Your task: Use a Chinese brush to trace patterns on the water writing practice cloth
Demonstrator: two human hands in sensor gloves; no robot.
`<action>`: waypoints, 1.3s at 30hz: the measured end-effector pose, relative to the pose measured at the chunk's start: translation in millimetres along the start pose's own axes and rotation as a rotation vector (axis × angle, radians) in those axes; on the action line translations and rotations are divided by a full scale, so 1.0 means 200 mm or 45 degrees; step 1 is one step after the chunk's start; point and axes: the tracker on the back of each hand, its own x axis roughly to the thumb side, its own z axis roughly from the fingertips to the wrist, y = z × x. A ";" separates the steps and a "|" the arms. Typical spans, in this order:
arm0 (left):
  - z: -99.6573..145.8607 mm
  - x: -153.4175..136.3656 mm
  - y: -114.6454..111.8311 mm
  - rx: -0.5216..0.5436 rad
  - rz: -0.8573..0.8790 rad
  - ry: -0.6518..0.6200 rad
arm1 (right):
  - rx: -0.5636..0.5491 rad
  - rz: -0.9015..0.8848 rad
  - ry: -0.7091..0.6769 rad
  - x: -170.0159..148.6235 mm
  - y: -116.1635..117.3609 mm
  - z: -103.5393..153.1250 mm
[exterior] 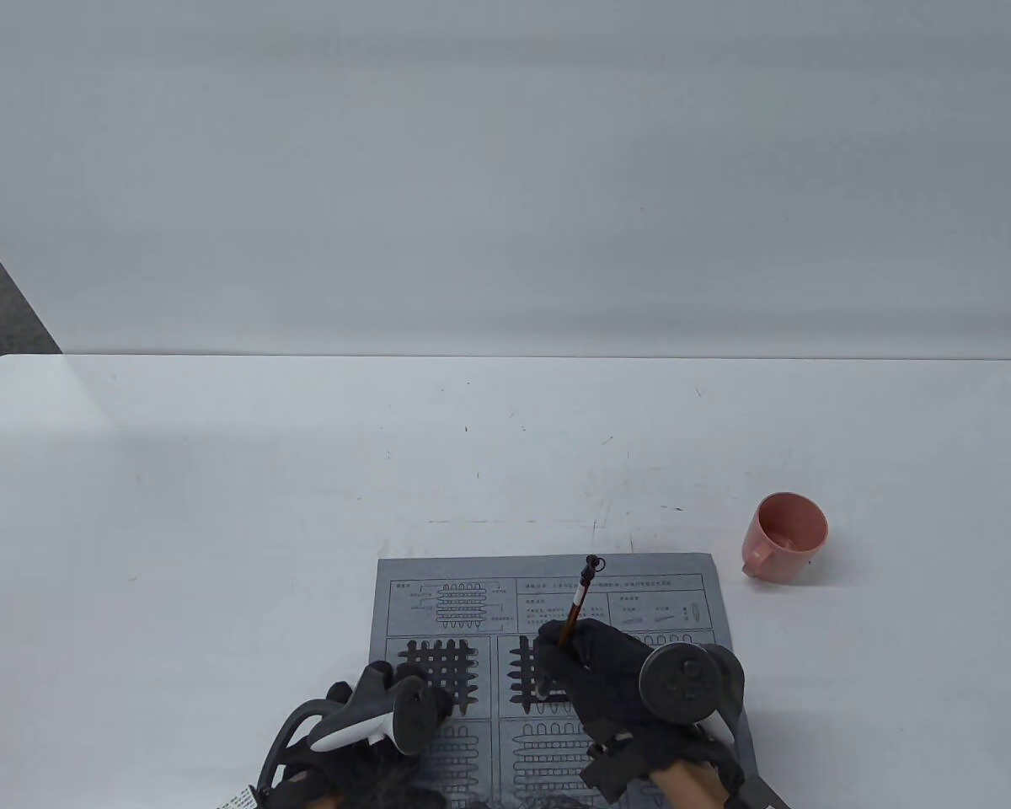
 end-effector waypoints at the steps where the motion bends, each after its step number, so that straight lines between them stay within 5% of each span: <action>1: 0.00 0.00 0.00 0.000 0.000 0.000 | 0.002 -0.002 0.001 0.00 0.00 0.00; 39: 0.00 0.00 0.00 0.000 0.000 0.000 | 0.008 -0.030 0.013 0.00 -0.02 0.00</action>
